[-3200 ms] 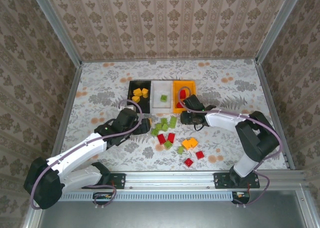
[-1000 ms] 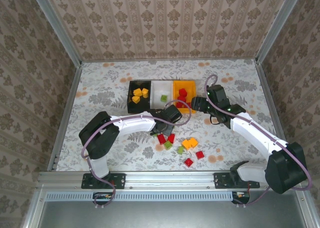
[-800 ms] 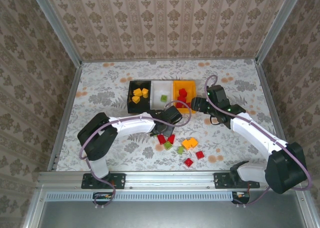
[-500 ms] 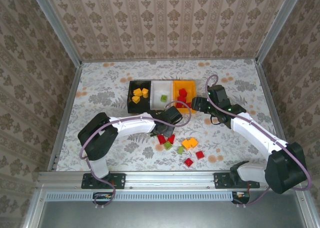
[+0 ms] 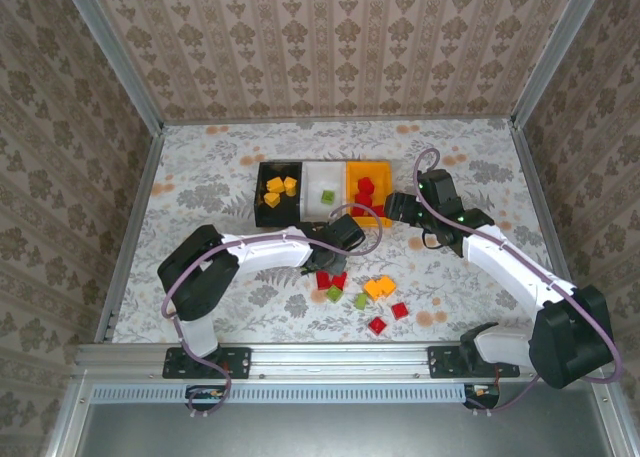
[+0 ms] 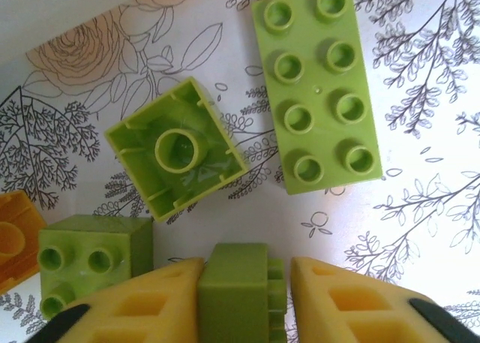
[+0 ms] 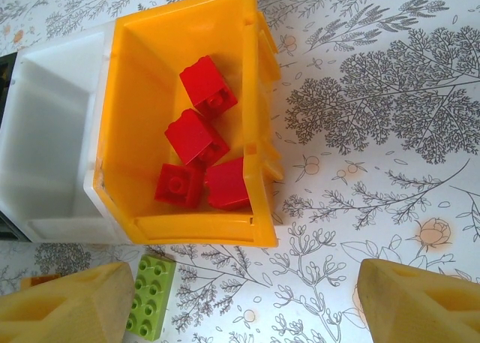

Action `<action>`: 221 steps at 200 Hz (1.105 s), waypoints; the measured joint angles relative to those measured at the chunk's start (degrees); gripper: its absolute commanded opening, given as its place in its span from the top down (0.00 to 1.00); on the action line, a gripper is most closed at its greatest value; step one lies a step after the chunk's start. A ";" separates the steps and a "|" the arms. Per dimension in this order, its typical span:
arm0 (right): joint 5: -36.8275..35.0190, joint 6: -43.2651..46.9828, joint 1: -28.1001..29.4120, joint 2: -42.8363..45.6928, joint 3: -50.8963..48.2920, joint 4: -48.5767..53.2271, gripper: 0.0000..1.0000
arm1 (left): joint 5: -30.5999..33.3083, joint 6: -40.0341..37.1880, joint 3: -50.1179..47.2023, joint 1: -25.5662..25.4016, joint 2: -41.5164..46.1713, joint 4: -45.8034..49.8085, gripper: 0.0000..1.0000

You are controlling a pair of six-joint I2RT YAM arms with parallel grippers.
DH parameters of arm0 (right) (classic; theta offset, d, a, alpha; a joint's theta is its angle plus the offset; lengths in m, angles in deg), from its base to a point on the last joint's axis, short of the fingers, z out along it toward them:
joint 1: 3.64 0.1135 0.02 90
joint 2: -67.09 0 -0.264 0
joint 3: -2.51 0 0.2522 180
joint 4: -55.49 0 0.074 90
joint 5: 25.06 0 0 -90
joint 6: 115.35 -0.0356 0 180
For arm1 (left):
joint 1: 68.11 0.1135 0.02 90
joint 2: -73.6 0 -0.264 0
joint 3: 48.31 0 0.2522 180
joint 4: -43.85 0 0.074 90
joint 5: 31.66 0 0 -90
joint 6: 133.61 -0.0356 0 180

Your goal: Sort the legos into containers by color

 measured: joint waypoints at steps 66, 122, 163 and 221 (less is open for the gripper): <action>0.00 -0.02 -0.24 0.20 0.00 0.02 0.21 | 0.94 0.02 -0.02 -0.02 0.28 0.37 0.86; 0.00 -0.22 -0.72 1.01 -0.11 0.00 0.21 | 0.70 -0.04 2.27 0.92 6.12 2.91 0.85; 0.02 -0.24 -1.14 1.25 -0.76 -0.02 0.21 | 0.20 -2.67 13.11 7.72 8.20 2.91 0.85; 0.09 -0.46 -1.70 0.94 -0.76 -0.04 0.21 | 0.37 -5.92 24.59 15.28 -3.54 2.23 0.83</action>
